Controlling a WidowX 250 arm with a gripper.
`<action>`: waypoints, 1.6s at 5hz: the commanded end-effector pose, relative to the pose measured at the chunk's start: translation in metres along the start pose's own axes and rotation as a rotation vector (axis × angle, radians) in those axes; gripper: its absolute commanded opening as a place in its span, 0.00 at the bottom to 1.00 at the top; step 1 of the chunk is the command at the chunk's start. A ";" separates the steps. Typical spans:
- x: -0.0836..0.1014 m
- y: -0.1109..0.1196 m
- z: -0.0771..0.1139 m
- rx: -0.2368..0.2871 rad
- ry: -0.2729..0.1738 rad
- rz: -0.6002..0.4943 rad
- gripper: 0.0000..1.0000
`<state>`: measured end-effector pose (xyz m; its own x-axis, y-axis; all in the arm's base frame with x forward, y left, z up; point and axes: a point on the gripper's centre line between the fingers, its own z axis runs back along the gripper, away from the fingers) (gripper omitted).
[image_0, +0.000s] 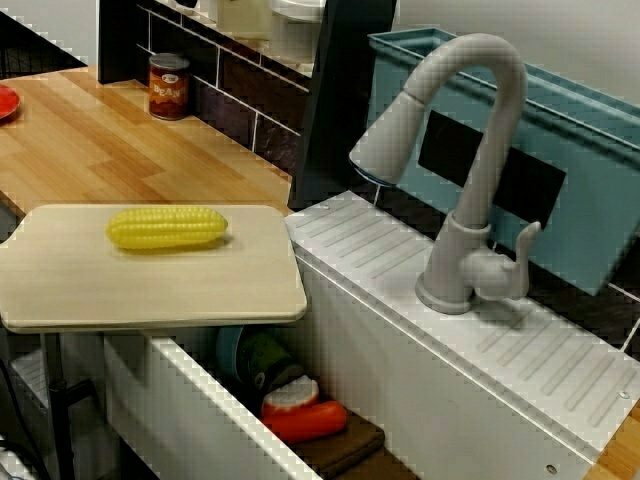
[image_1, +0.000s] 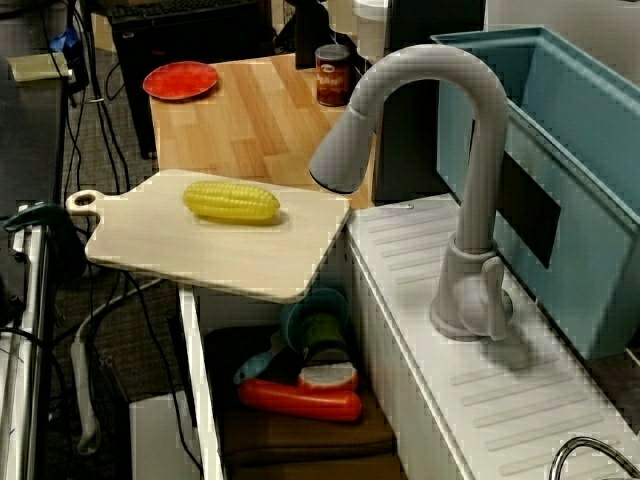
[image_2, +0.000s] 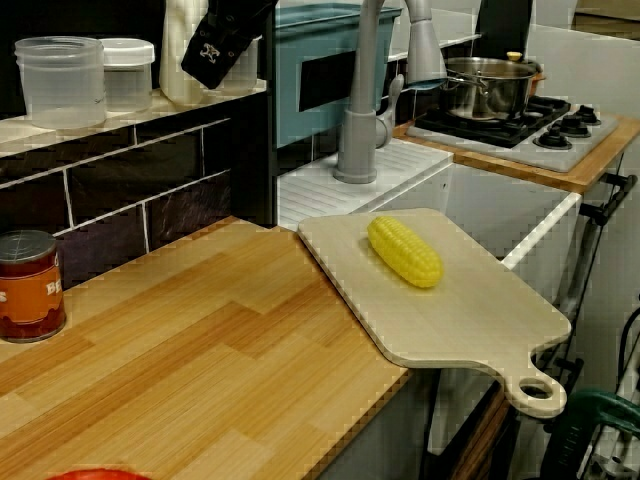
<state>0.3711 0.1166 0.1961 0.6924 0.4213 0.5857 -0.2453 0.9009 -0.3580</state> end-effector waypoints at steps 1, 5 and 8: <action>0.007 0.014 -0.001 -0.010 -0.038 -0.018 1.00; 0.008 0.016 -0.005 -0.065 -0.058 -0.280 1.00; 0.008 0.014 0.003 -0.170 -0.101 -0.515 1.00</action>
<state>0.3610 0.1184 0.2009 0.6450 -0.0402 0.7631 0.2290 0.9629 -0.1429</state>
